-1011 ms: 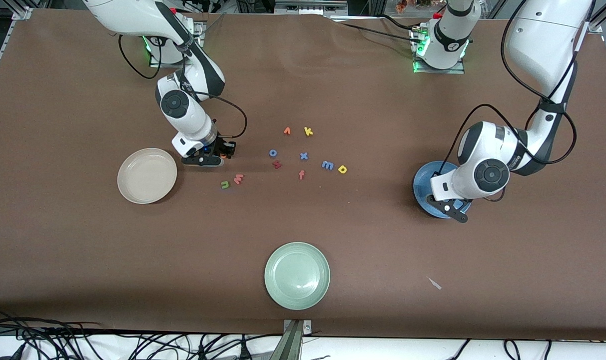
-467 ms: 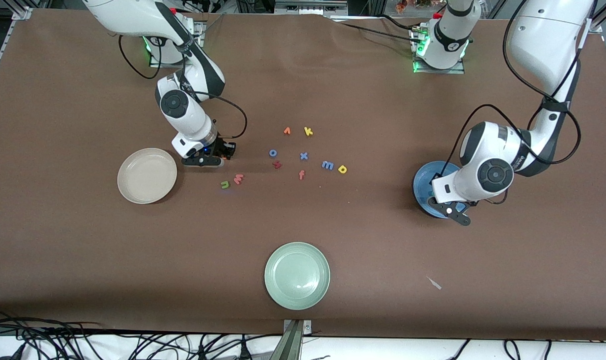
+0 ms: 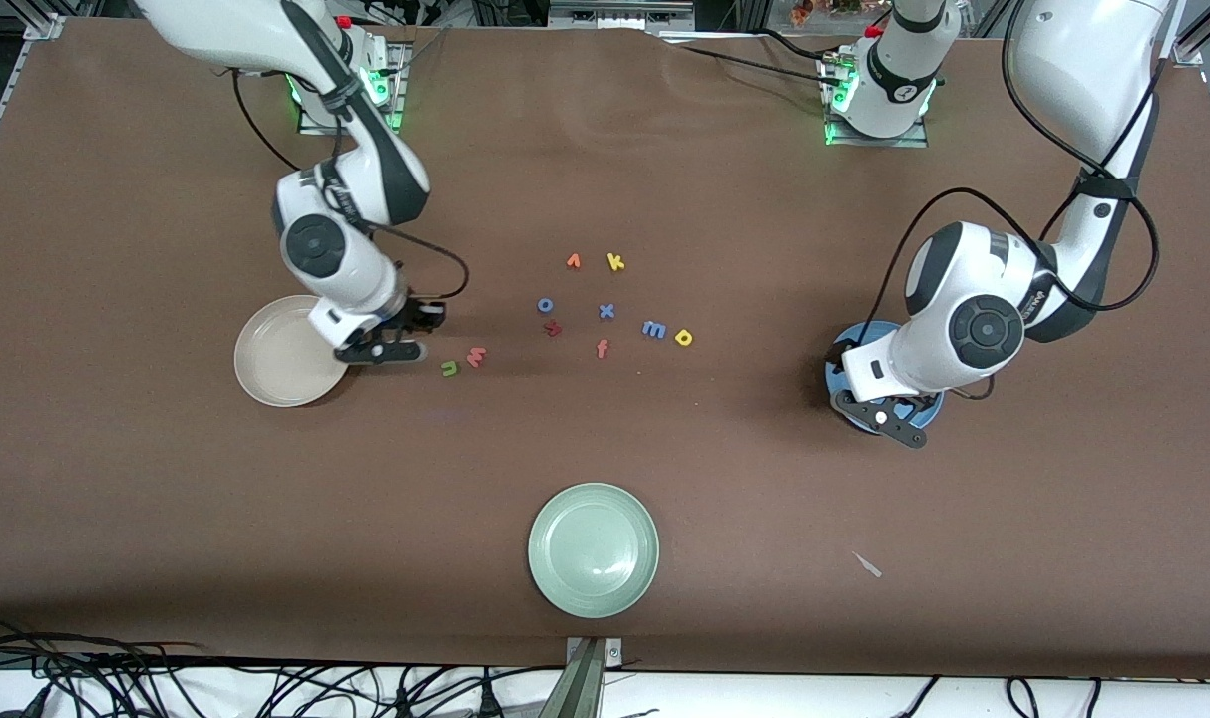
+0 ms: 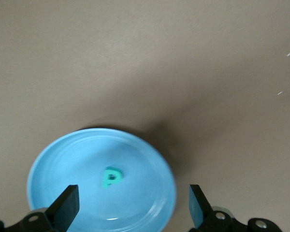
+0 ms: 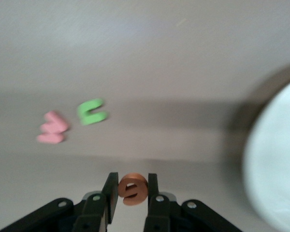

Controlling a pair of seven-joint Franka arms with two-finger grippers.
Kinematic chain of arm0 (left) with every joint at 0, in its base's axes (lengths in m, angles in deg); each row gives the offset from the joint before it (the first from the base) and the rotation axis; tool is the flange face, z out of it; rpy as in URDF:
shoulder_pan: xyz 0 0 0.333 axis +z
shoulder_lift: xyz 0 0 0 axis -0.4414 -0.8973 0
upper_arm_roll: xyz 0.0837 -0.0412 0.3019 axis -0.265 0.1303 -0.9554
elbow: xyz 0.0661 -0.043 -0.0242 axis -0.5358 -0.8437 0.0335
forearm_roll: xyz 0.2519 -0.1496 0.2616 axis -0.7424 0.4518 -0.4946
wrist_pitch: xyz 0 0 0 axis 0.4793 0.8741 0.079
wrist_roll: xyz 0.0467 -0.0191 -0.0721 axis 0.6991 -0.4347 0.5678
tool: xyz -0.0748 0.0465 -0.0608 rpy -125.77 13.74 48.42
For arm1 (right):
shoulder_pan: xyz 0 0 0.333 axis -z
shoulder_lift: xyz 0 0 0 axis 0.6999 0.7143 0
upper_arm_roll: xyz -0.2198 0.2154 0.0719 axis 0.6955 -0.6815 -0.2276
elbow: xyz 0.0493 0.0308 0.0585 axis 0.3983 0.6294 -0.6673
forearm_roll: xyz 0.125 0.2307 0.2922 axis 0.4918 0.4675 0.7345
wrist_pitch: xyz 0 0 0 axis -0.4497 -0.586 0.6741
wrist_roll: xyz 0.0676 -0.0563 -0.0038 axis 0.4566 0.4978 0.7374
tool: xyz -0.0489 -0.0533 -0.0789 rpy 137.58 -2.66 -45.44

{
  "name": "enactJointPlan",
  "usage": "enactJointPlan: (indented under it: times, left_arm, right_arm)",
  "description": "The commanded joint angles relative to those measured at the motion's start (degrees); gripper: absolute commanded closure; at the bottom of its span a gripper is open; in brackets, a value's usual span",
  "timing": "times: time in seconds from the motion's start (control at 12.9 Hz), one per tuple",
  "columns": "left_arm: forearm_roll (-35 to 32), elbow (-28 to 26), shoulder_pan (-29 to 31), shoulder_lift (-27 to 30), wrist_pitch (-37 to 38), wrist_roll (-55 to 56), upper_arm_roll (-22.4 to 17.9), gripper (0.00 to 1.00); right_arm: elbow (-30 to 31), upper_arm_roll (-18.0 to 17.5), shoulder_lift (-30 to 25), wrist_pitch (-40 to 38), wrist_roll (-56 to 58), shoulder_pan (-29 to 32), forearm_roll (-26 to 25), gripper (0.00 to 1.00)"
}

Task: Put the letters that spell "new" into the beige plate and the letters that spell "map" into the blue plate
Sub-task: 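Lower the left gripper's p onto blue plate while the right gripper drops e, then grasp yellow d with the left gripper while the right gripper reaches green c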

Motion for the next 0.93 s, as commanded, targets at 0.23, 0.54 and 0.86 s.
enactJointPlan:
  times: [0.23,0.54,0.86]
  left_arm:
    - [1.34,-0.28,-5.17,-1.99,0.55,25.36,4.00,0.00]
    - [1.34,-0.19,-12.12,-4.72,-3.30,49.79,4.00,0.00]
    - [1.43,-0.19,-15.55,-8.06,-9.55,77.04,4.00,0.00]
  right_arm:
    - [-2.15,4.75,2.10,-1.51,20.75,7.18,-0.10,0.93]
    - [-3.82,4.75,3.59,-1.78,24.65,9.84,0.34,0.00]
    - [-6.10,2.57,3.42,-2.13,19.13,7.91,0.34,0.00]
